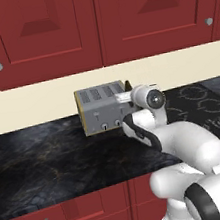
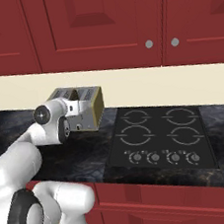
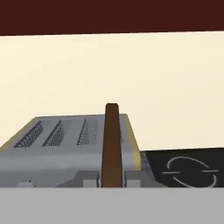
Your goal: Start the toaster. Once the lever pops up, take the bread to the plate on the dining counter.
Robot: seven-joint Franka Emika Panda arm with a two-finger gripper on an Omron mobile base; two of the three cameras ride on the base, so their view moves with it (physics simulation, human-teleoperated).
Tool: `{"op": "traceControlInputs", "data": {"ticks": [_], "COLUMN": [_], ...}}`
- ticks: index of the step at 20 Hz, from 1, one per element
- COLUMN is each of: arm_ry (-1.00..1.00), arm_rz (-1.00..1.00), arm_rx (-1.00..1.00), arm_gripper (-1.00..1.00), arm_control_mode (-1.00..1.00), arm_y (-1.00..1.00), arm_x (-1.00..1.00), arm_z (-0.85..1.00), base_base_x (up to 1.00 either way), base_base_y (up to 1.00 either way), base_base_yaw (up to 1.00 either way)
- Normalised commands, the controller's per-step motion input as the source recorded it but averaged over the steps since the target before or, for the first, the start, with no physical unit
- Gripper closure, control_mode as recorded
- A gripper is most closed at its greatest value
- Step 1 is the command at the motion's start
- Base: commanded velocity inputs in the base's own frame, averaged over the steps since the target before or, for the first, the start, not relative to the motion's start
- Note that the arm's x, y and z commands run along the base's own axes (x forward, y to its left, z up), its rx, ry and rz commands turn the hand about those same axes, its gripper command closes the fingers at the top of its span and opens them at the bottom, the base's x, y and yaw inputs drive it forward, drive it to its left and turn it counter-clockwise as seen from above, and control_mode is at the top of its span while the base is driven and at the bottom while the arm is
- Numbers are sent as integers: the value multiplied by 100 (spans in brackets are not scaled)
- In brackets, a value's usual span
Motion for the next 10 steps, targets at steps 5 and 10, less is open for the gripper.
{"op": "traceControlInputs", "data": {"ticks": [5, 10], "arm_ry": [16, 19], "arm_rz": [0, 0], "arm_rx": [0, 0], "arm_gripper": [100, 100], "arm_control_mode": [-100, -100], "arm_y": [-13, -12], "arm_x": [-82, -81], "arm_z": [29, 22], "base_base_x": [0, 0], "base_base_y": [0, 0], "base_base_yaw": [0, 0]}}
